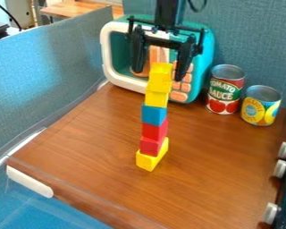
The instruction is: Moves the yellow cube to middle of the table
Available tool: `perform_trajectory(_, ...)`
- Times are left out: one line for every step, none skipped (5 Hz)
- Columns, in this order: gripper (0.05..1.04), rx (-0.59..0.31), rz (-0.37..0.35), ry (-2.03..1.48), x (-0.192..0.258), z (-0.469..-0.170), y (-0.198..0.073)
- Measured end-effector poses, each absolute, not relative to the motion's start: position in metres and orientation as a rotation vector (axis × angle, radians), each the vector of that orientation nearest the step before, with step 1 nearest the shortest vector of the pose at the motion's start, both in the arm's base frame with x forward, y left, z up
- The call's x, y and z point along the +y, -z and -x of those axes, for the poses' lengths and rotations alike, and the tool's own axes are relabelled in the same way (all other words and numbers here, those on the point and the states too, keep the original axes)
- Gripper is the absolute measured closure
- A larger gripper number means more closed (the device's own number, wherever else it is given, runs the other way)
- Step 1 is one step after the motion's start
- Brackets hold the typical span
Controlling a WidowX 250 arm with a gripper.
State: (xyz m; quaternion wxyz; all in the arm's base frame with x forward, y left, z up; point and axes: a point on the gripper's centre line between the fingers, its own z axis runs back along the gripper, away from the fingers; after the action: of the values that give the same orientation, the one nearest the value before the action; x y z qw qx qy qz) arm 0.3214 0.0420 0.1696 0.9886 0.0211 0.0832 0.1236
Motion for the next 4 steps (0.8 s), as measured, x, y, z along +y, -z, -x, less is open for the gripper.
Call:
perform_trajectory(0.128,0.167,-0.042,-0.234,0.0405,-0.3220,-0.1694)
perform_trajectory(0.407,0.169,-0.037,-0.234,0.0398,-0.3218,-0.1695)
perform_trajectory(0.515,0.160,-0.018,-0.225,0.0371,-0.3236,-0.1695)
perform_trajectory(0.515,0.129,0.007,-0.201,0.0337,-0.3264,-0.1718)
